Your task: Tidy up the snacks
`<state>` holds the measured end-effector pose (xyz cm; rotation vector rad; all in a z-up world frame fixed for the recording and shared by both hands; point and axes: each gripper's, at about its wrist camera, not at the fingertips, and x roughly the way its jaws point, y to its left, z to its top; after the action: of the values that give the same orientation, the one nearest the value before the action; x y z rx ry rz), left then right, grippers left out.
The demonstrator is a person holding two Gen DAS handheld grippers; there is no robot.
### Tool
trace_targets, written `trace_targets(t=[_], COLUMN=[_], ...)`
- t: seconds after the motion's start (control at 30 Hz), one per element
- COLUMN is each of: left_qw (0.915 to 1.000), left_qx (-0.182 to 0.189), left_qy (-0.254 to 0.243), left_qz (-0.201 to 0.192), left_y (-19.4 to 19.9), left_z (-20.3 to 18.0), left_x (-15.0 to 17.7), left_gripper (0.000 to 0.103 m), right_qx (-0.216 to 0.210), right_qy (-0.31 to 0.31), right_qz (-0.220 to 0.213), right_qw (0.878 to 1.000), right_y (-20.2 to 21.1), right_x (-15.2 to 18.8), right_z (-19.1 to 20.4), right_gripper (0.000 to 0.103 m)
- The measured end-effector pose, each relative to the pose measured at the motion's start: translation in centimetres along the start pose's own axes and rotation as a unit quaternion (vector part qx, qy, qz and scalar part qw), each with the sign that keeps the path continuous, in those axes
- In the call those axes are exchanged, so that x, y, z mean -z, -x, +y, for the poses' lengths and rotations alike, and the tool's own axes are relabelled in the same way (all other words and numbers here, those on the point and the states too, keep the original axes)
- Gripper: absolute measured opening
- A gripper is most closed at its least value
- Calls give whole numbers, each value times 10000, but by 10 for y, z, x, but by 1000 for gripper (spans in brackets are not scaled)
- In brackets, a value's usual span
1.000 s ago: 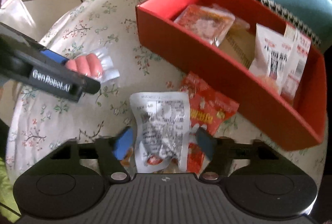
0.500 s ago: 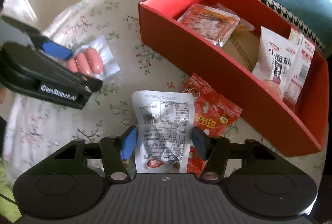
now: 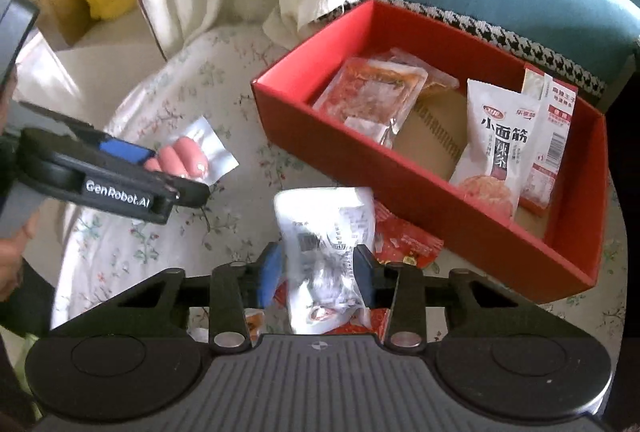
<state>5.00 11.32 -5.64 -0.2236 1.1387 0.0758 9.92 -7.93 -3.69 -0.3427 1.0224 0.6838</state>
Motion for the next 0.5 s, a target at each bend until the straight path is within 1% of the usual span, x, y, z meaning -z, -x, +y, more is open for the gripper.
trace_targets(t=[0.03,0.13,0.2,0.27,0.3,0.37,0.43,0.5], left_qw=[10000,10000,10000,9999,9999,9999,9999,9998], left_qx=[-1,-32,-29,-37,-37,-11,-6,-41], left_qy=[-11,-22,-40,-67,-72,-63,-70,-88], left_qz=[-11,16,61,86,95,114,136,156], left_y=[0,-1,-4,-5,-5,-6,-7,-8], left_z=[-1,-3,-4,-5,-6,-6,-7,-7], left_x=[0,0,0,1,1,1,1,1], left_gripper=[61,61,62,62,62,62,62,62], right_qx=[62,104,189,252,261,230,210,416], right_qy=[-8,-108,-78,-115,-164,-219,-140,88], right_qz=[-4,131,188,174,134,57,46,158], right_qw=[10000,9998,9996,9995,9994,9995,9997,9990], right_y=[-1,-12,-19,-22,-21,-20,-25,-37], right_x=[0,2,3,2,1,-3,-7,-8], right_z=[-2,-7,-8,-9,-10,-9,-4,5], right_gripper=[50,50,54,70,74,87,87,80])
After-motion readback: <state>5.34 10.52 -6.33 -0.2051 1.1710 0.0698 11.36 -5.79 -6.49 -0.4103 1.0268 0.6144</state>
